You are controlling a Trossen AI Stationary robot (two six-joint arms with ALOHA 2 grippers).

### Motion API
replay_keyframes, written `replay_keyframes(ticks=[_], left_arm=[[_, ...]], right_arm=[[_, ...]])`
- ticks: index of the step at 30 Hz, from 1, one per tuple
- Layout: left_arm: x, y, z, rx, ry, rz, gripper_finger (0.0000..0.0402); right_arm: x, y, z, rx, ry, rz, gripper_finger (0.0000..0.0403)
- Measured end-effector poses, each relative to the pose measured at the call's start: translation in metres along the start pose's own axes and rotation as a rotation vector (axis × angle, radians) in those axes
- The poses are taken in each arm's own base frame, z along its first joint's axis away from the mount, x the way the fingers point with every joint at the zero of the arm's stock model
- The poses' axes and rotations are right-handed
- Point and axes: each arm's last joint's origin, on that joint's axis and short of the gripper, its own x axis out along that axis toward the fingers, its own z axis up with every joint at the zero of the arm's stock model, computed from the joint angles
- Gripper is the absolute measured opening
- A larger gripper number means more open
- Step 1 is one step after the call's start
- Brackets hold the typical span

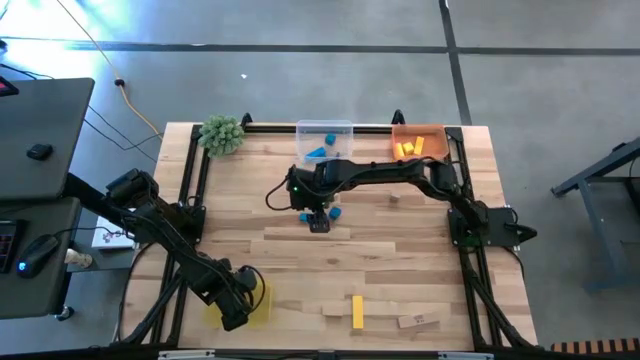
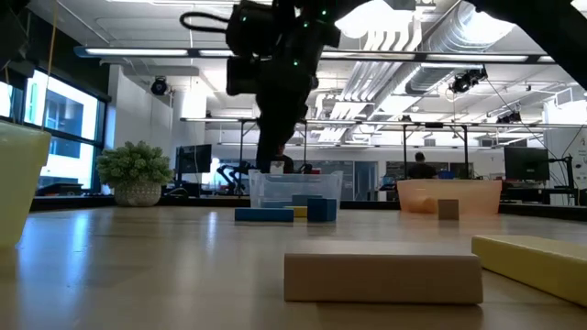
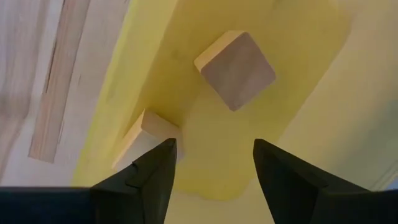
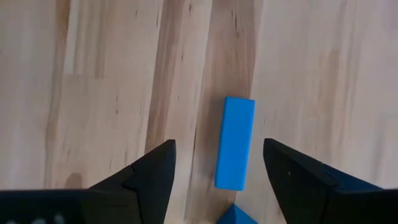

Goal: Sort & place blocks by color
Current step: Put the blue block into the transparent bin

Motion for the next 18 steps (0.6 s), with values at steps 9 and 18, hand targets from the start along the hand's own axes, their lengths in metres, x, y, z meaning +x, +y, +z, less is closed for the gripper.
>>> replay_keyframes(ticks=[9,18], left_arm=[[-0.014,-0.012,0.004,0.042,-0.039,-0.041,0.0198],[-0.028,-0.010,0.003,0.051,-0.013,0.048,0.0198]], right_arm=[[0.028,-0.004,-0.004,0.003,0.055,0.006,0.0232],[0.057,-0.011,-0.013,0.024,0.148,-0.085,0.0232]])
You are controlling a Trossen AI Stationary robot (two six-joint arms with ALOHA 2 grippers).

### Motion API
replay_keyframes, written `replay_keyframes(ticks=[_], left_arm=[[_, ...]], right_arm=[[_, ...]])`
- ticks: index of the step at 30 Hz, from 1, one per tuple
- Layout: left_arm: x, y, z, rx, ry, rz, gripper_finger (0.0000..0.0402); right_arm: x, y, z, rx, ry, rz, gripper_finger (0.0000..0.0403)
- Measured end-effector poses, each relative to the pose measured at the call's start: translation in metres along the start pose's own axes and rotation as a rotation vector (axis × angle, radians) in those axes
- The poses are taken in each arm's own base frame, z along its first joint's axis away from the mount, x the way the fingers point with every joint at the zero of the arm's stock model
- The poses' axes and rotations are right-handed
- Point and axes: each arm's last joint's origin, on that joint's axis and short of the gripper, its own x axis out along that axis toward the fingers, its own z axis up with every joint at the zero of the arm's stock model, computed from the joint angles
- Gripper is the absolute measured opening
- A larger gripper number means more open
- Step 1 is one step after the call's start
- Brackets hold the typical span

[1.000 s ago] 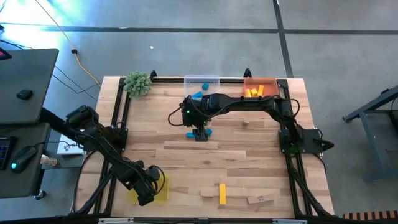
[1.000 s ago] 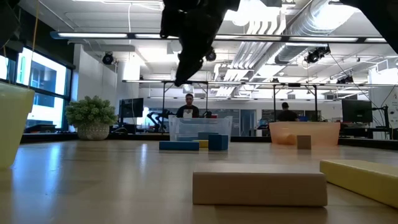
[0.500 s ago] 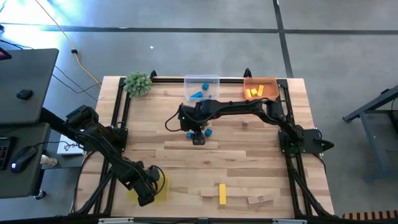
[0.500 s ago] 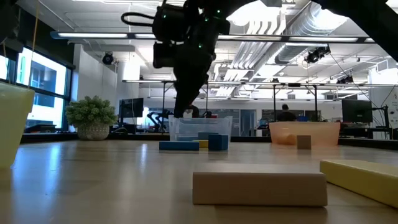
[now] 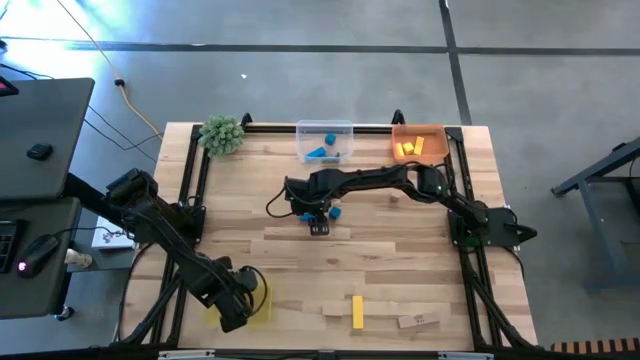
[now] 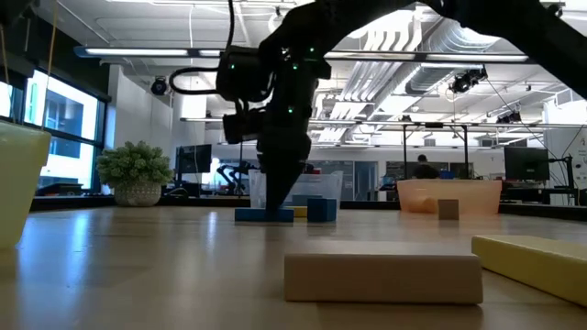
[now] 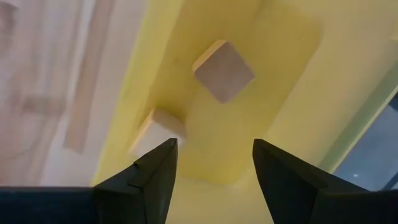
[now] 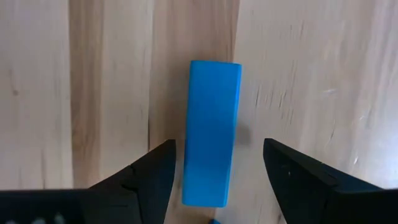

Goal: Sort & place blocks by color
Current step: Put the blue block into the transparent bin

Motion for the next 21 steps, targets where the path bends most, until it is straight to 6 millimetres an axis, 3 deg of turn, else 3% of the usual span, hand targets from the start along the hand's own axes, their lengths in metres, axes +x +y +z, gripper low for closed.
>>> replay_keyframes(ticks=[6,13,21], left_arm=[[-0.016,0.009,-0.003,0.000,-0.029,0.058,0.0197],[-0.046,0.028,-0.005,-0.046,-0.116,0.045,0.0197],[-0.078,0.066,0.003,-0.099,-0.236,0.129,0.0197]], right_arm=[[0.007,0.000,-0.001,0.001,0.016,0.003,0.0203],[0.007,0.000,-0.001,0.001,0.020,0.005,0.0079],[0.000,0.001,-0.003,0.014,0.031,0.032,0.0073]])
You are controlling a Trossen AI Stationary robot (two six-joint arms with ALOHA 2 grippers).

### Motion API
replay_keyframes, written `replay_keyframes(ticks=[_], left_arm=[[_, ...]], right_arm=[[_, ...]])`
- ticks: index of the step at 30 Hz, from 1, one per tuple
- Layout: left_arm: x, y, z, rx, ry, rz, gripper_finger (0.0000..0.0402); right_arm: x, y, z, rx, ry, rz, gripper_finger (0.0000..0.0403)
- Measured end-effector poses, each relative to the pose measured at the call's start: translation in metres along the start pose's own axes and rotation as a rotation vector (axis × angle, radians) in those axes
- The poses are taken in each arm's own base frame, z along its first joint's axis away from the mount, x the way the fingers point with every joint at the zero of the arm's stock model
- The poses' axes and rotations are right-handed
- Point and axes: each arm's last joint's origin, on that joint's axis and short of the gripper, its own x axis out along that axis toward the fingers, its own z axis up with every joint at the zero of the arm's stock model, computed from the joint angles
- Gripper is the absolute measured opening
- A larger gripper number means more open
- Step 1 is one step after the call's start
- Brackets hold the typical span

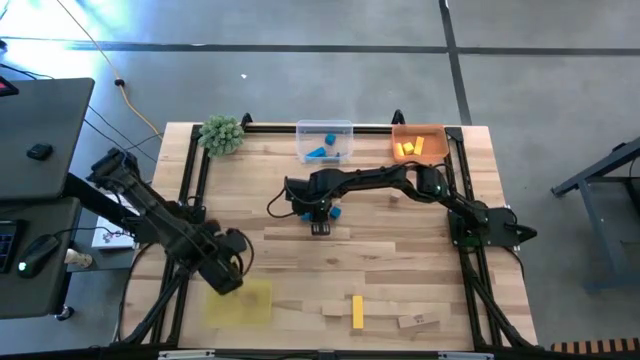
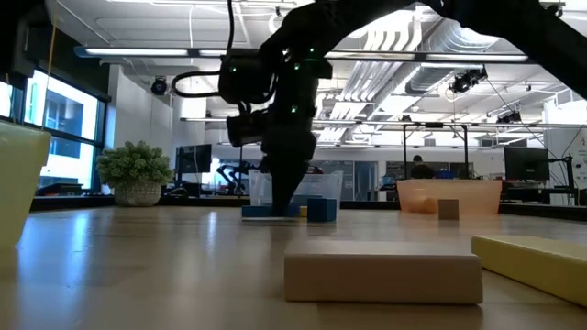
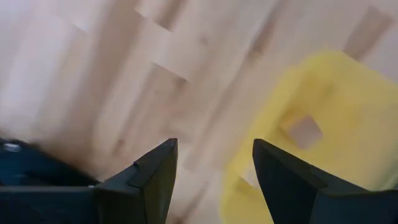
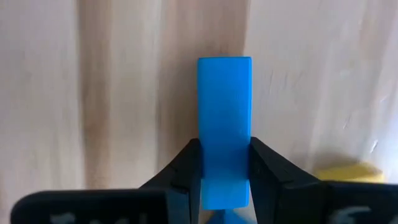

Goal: Sort & place blocks by color
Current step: Put the blue block into the transparent bin

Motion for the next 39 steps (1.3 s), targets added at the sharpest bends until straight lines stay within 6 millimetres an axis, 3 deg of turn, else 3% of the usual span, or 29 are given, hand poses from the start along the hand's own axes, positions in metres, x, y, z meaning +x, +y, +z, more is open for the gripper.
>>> replay_keyframes(ticks=[5,15,27,33,39], left_arm=[[-0.011,0.022,0.013,-0.025,-0.114,0.042,0.0197],[-0.018,0.054,0.039,-0.012,-0.245,0.132,0.0197],[-0.014,0.083,0.068,-0.038,-0.276,0.281,0.0197],[-0.012,0.101,0.081,-0.095,-0.292,0.368,0.0197],[-0.009,0.119,0.094,-0.170,-0.297,0.401,0.0197]], right_arm=[[-0.021,-0.004,0.002,0.039,-0.034,-0.001,0.0073],[-0.068,-0.033,0.012,0.133,-0.149,-0.048,0.0073],[-0.125,-0.100,0.002,0.257,-0.237,-0.209,0.0073],[-0.131,-0.143,-0.017,0.338,-0.218,-0.311,0.0073],[-0.125,-0.175,-0.034,0.412,-0.222,-0.333,0.0073]])
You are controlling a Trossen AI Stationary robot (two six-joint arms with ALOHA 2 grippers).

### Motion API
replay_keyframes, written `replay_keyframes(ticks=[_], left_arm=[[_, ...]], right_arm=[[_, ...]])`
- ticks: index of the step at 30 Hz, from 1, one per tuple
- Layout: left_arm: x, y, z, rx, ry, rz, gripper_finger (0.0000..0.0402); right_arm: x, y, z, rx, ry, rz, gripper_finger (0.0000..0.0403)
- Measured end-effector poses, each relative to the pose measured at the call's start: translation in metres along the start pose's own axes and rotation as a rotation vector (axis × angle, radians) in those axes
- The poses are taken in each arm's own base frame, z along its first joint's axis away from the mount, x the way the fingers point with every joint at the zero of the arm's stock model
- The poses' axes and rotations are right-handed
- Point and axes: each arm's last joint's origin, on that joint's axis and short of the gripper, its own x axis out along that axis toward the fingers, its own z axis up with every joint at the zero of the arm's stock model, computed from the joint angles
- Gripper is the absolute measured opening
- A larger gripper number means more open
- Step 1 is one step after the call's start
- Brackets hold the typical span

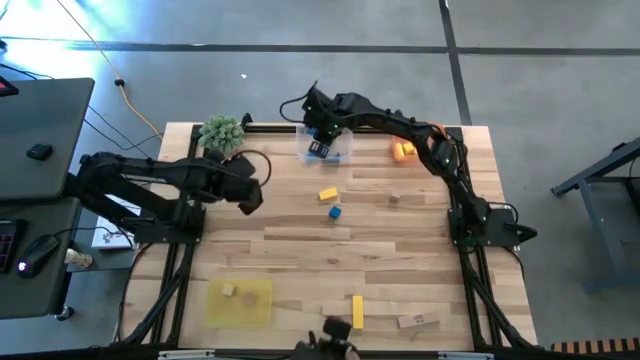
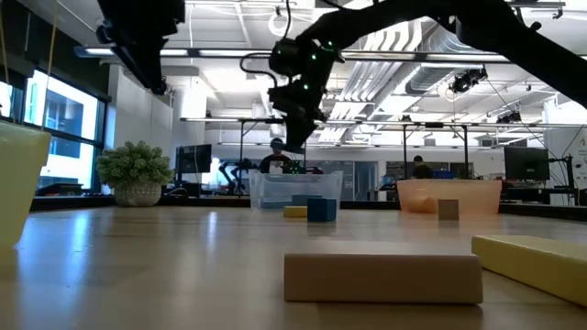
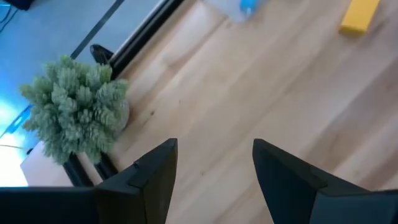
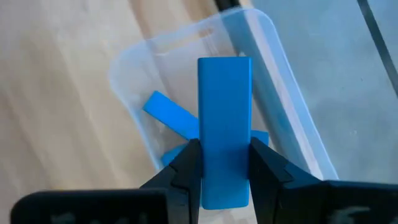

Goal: Sort & place blocks by color
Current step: Put the blue block into the transparent bin, then put the yellow block into the orange bin

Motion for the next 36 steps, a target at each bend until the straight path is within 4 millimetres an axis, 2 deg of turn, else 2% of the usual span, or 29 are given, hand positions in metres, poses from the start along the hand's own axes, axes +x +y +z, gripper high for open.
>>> replay_keyframes(ticks=[8,13,19,25,36], left_arm=[[0.015,0.010,0.029,-0.051,-0.094,-0.049,0.0197],[0.023,0.017,0.049,-0.073,-0.166,-0.139,0.0197],[0.031,0.027,0.069,-0.113,-0.256,-0.221,0.0197],[0.046,0.030,0.080,-0.118,-0.243,-0.318,0.0197],[0.083,0.012,0.087,-0.046,-0.133,-0.339,0.0197]], right_arm=[[0.026,-0.024,-0.020,0.056,0.076,0.038,0.0073],[0.043,-0.028,-0.034,0.106,0.132,0.070,0.0073],[0.056,-0.024,-0.046,0.111,0.192,0.087,0.0073],[0.060,-0.021,-0.049,0.106,0.197,0.084,0.0078],[0.055,-0.021,-0.045,0.116,0.189,0.079,0.0156]])
